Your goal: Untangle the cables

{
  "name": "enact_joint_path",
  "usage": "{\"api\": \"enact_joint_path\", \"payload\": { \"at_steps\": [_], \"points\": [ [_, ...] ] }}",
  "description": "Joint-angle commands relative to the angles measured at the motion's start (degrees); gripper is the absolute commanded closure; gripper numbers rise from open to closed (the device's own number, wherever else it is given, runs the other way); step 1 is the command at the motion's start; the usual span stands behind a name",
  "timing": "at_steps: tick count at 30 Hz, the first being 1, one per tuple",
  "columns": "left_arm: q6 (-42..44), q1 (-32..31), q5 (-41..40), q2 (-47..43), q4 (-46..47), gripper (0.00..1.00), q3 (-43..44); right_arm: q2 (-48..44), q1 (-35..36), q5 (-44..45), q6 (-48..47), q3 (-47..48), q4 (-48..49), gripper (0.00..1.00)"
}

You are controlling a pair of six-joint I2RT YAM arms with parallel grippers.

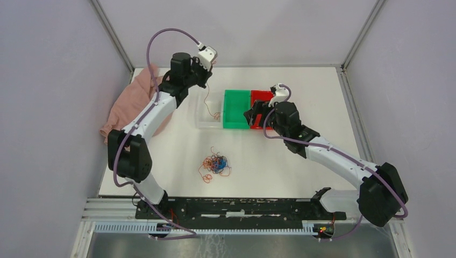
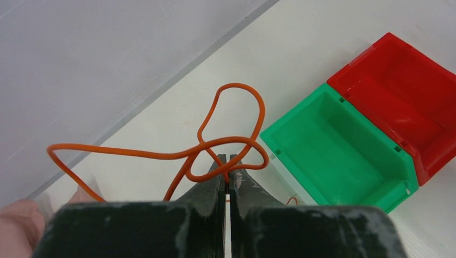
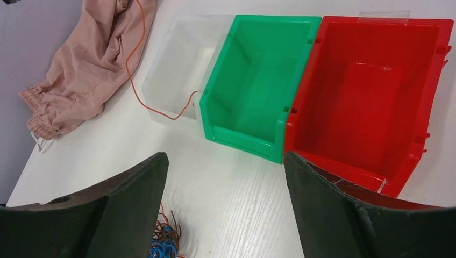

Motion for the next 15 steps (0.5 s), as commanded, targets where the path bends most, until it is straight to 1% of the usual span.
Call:
{"api": "enact_joint_path", "payload": {
  "at_steps": [1,4,6,9,13,15],
  "points": [
    [2.1,0.0,-3.3,3.1,1.5,0.97,4.9,-1.0,-0.4,0.8,0.8,-0.2,2.0,0.14],
    [2.1,0.0,-7.1,4.7,5.8,0.97,4.9,-0.8,-0.4,0.6,1.0,-0.3,2.6,0.15],
    [2.7,0.0,-8.3,5.6,7.3,0.97,4.9,-0.7,-0.4,0.5,1.0,-0.3,2.6,0.15],
    [2.5,-0.2,-6.6,6.7,4.7,0.97,4.4,-0.6,-0.4,0.6,1.1,-0.4,2.7,0.15],
    [3.0,-0.9,-3.7,6.1,3.6,0.96,-1.3,-1.1,-0.6,0.7,1.1,-1.0,3.1,0.15],
    [3.5,-1.3,-1.6,6.8,0.8,0.95,-2.0,-1.3,-0.7,0.7,1.1,-1.0,2.7,0.15]
  ]
}}
